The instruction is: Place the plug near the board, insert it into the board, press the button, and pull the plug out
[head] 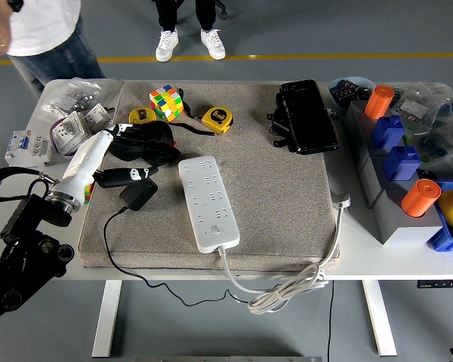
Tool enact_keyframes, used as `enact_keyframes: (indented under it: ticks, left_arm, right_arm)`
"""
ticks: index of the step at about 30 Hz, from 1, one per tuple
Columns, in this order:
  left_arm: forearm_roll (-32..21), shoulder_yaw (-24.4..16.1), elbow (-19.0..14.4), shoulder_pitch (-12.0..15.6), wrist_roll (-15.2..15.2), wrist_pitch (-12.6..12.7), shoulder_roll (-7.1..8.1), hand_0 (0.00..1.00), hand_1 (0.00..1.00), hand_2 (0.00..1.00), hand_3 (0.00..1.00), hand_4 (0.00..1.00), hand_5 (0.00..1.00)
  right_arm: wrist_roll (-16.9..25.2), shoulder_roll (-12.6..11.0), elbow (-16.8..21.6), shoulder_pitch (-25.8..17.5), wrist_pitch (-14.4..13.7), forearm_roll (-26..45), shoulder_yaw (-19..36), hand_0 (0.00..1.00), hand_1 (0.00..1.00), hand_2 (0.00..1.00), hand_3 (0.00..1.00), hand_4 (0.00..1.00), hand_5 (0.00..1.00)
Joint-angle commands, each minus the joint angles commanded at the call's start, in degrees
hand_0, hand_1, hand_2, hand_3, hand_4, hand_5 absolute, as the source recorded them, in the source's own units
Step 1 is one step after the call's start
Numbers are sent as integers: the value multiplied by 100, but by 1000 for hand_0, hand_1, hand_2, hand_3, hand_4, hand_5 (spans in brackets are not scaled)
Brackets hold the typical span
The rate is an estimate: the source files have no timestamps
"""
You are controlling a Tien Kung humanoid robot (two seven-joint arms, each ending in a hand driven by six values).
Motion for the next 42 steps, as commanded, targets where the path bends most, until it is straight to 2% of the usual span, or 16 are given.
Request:
enact_keyframes:
  ticks: [4,5,10,11,15,17,22,26,32,34,35,36,39,42]
  left_arm:
    - [-772,-344,151,116,-474,169,-162,652,722,752,749,998,419]
    - [-992,-428,193,160,-602,210,-205,564,647,633,688,998,377]
    - [-1897,-668,301,295,-979,323,-308,564,647,633,688,998,377]
    - [-1974,-694,303,307,-1009,332,-312,542,619,580,619,958,350]
    - [-2082,-867,297,364,-1068,357,-316,542,619,580,619,958,350]
    - [-2027,-995,309,387,-935,312,-315,538,614,577,611,941,341]
    - [-2186,-1151,321,383,-884,271,-294,538,614,577,611,941,341]
    - [-2648,-1224,328,383,-897,198,-299,542,610,573,609,924,336]
    - [-3384,-1309,384,442,-1160,187,-314,529,600,567,596,913,338]
    - [-3771,-1289,420,433,-1368,120,-310,529,600,567,596,913,338]
    - [-3997,-1280,458,417,-1515,61,-306,486,578,552,580,892,350]
    - [-4174,-1277,490,396,-1637,7,-298,486,578,552,580,892,350]
    - [-4618,-1250,531,316,-1850,-114,-269,486,578,552,580,892,350]
    - [-4853,-1208,523,255,-1933,-177,-236,467,575,551,574,880,362]
  right_arm:
    - [3,26,-8,18,-3,2,22,622,673,676,563,840,485]
    - [3,31,-7,23,-6,-6,33,621,673,676,564,840,485]
    - [-7,57,-33,30,-7,4,48,621,673,676,564,840,485]
    - [-10,60,-38,31,-9,5,48,621,674,677,562,839,488]
    - [-17,66,-44,56,-29,-17,81,621,674,677,562,839,488]
    - [-14,77,-48,84,-41,-18,93,620,674,678,560,838,490]
    - [-9,117,-70,132,-41,9,59,620,674,678,560,838,490]
    - [-7,142,-78,145,-42,19,28,620,674,677,561,836,490]
    - [-8,122,-101,214,-57,57,-36,620,674,677,561,835,492]
    - [-13,116,-105,243,-52,62,-67,620,674,677,561,835,492]
    - [-14,111,-107,266,-56,54,-69,620,674,678,561,835,492]
    - [-13,107,-109,296,-59,48,-67,620,674,678,561,835,492]
    - [-17,103,-124,421,-57,66,-116,620,674,678,561,835,492]
    - [-27,112,-167,537,-49,118,-205,620,674,678,561,833,494]
